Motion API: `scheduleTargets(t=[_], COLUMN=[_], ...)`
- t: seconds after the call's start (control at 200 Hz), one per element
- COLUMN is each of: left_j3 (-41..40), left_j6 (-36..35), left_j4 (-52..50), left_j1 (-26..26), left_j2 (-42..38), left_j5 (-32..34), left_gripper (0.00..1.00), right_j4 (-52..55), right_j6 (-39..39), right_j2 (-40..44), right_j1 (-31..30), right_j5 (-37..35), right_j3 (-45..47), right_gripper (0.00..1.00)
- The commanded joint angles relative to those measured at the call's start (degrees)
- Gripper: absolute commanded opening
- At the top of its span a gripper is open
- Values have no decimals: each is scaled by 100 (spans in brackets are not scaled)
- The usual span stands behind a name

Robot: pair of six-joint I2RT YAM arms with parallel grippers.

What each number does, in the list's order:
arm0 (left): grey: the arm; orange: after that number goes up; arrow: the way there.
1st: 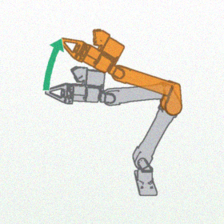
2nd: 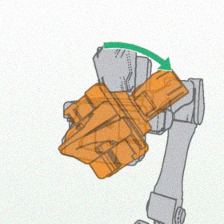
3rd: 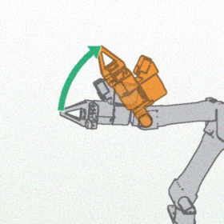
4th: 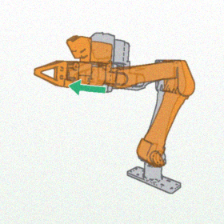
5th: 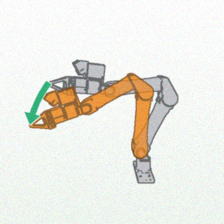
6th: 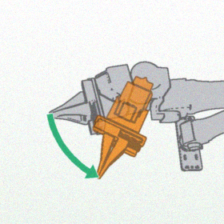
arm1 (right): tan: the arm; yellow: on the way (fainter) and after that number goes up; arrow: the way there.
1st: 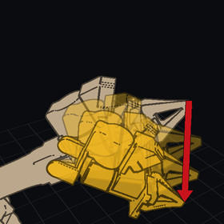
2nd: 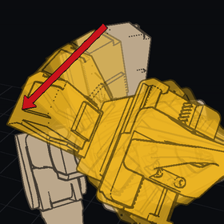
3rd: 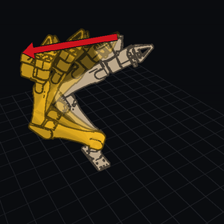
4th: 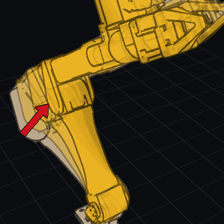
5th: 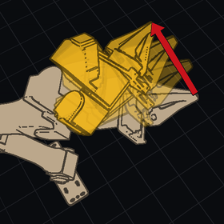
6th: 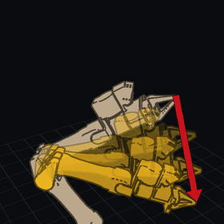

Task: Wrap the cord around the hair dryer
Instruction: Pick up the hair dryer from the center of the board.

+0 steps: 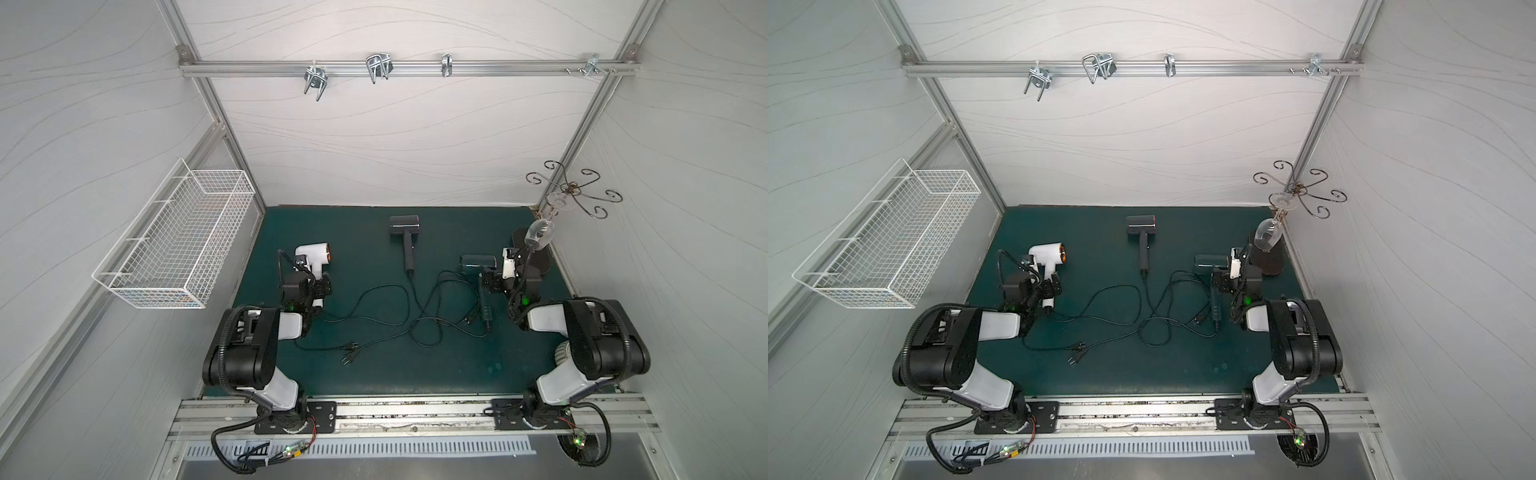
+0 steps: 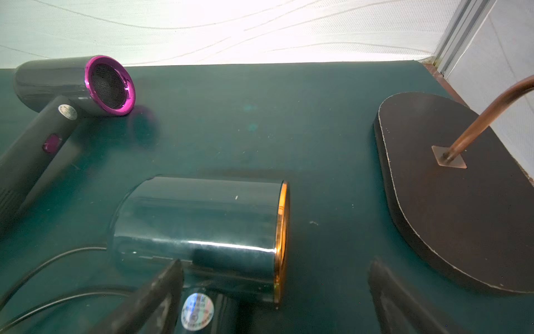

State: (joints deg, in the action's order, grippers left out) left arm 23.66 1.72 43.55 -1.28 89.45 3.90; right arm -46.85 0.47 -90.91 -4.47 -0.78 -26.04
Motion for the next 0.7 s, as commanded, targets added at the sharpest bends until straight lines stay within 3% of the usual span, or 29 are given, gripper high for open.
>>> scheduleTargets(t=[0.0, 0.69], left_j3=[122, 162], left_j6=[-59, -41], left_j4=[241, 214], left_j1=[36, 5], left_j2=[-78, -122], left_j5=[110, 81], left_gripper=[98, 95], right_j4=[66, 124], right_j6=[-83, -87], right_j2=[34, 114], right_j1=[31, 52], right_j5=[78, 288], right_j3=[56, 16], right_gripper=[99, 99])
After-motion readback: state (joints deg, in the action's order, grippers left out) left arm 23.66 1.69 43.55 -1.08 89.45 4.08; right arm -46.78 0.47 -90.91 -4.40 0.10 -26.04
